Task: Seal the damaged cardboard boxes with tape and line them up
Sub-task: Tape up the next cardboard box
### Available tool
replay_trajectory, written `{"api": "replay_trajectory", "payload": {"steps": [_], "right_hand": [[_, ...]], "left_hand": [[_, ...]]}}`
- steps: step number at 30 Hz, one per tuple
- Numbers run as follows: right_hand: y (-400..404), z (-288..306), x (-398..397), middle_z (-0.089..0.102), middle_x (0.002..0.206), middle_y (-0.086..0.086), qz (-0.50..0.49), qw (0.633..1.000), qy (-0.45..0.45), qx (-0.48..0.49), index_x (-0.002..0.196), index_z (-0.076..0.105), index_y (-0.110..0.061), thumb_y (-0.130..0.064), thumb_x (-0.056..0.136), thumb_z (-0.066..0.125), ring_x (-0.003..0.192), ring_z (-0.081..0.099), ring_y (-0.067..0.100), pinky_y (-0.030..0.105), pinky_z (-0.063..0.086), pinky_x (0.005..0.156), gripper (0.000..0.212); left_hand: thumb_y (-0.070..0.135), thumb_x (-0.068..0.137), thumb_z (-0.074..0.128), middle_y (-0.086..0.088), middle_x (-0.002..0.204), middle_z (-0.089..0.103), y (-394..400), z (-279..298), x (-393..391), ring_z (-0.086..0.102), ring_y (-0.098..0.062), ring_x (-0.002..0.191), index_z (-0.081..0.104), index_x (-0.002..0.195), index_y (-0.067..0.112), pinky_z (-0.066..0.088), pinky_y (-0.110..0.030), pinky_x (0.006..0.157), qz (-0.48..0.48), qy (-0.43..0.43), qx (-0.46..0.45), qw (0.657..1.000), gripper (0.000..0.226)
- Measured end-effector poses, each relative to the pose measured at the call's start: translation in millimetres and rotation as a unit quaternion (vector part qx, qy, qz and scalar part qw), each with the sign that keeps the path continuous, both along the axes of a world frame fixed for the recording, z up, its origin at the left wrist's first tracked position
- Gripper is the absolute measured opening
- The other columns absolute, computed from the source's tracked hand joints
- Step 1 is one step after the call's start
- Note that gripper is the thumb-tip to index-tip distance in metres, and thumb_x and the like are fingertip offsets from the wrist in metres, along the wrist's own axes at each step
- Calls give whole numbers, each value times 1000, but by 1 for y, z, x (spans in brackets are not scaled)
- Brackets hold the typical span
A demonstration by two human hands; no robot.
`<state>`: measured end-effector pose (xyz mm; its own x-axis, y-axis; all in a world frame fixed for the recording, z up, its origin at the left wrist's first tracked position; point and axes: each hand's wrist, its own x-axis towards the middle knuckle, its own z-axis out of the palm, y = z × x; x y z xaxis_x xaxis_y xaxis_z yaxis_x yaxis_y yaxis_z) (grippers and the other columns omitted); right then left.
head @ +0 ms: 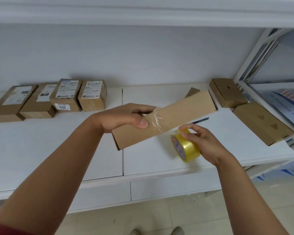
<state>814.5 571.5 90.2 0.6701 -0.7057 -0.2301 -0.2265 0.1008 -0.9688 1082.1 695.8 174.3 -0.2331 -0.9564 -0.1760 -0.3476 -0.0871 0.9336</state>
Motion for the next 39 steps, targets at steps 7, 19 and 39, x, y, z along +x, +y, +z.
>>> {"api": "replay_trajectory", "payload": {"steps": [7,19,39], "right_hand": [[-10,0,19,64,86,6,22,992,-111,56,96,64,-13,-5,98,50,80,59,21,37,49,72,16],[-30,-5,47,69,105,15,-29,994,-18,104,100,72,-22,-19,80,76,89,64,32,42,50,81,20],[-54,33,75,75,83,1,-38,991,-113,53,121,59,-24,-15,81,77,70,70,25,34,59,66,45]], "left_hand": [[41,66,69,-9,137,59,6,-5,-9,56,-36,122,59,132,44,42,-56,102,-77,-28,23,996,67],[43,58,66,13,131,60,27,18,-15,58,-13,115,56,137,34,46,-26,95,-146,-79,58,984,80],[73,61,68,25,128,37,9,-26,-52,38,-10,124,32,143,42,40,-33,104,-175,-335,168,910,94]]}}
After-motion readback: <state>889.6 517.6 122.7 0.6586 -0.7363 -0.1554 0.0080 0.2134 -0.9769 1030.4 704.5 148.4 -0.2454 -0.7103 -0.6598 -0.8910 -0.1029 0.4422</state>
